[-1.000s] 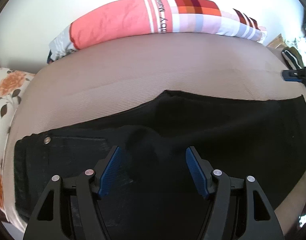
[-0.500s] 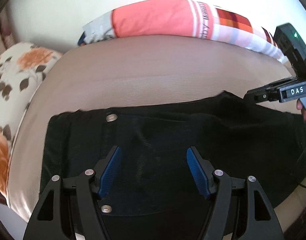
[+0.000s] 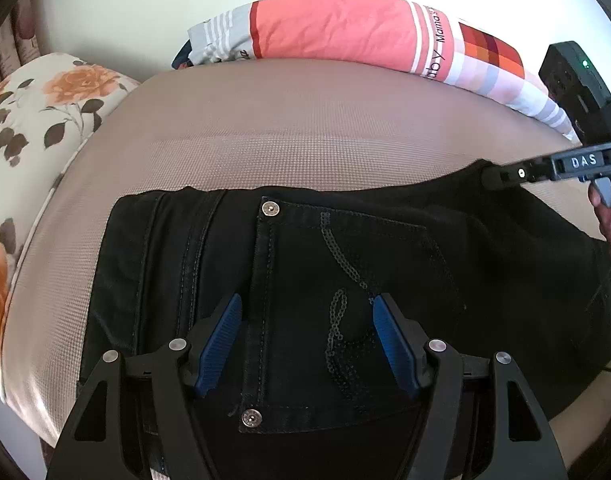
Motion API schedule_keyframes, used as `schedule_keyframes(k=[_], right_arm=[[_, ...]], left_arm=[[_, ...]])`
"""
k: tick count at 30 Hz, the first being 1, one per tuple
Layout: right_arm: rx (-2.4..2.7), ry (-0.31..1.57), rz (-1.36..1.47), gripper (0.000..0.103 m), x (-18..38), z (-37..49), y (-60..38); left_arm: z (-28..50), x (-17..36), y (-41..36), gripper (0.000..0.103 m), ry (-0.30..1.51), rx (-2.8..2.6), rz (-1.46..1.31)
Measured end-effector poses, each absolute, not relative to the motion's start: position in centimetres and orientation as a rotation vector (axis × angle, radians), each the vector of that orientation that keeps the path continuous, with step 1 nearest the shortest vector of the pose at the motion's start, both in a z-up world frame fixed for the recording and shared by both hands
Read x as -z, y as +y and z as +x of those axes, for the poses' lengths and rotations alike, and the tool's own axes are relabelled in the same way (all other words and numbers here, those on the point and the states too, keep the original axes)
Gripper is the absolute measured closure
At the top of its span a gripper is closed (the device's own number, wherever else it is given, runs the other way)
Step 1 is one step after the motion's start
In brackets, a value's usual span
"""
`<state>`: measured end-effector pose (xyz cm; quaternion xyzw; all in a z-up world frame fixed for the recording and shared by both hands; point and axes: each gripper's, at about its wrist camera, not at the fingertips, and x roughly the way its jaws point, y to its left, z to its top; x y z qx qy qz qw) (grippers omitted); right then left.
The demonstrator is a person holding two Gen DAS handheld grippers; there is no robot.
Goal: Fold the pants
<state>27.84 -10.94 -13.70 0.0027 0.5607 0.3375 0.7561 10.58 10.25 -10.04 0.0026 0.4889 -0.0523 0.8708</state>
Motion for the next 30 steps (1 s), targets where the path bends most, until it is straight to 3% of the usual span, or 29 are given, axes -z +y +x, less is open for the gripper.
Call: schedule_keyframes(k=[7, 11, 17, 25, 26, 30], right_arm=[[-0.649, 1.227, 0.000, 0.098, 15.9, 28.6, -10.8], [-0.575, 1.173, 0.035, 0.079, 13.4, 27.6, -12.1], [-0.423, 1.065, 0.071, 0.077, 9.1, 23.7, -17.1], [-0.217, 1.113, 0.074, 0.074, 11.2, 18.0, -21.9], [-0.207, 1.120, 0.076, 0.074, 11.7, 17.7, -22.1], [-0.161, 1.100, 0.037, 0.074, 12.3, 17.2, -22.1]], left_arm=[[10.3, 10.8, 9.8, 0.033, 1.002, 0.119, 0.067], [10.7, 9.6, 9.0, 0.033, 1.011, 0.132, 0.072], [12.2, 7.0, 6.4, 0.033, 0.928, 0.207, 0.059], [14.8, 6.2, -0.4, 0.034, 0.877, 0.406, 0.102], [15.2, 6.6, -1.6, 0.036, 0.880, 0.440, 0.114], [17.0, 7.9, -4.4, 0.058, 0.921, 0.518, 0.119]])
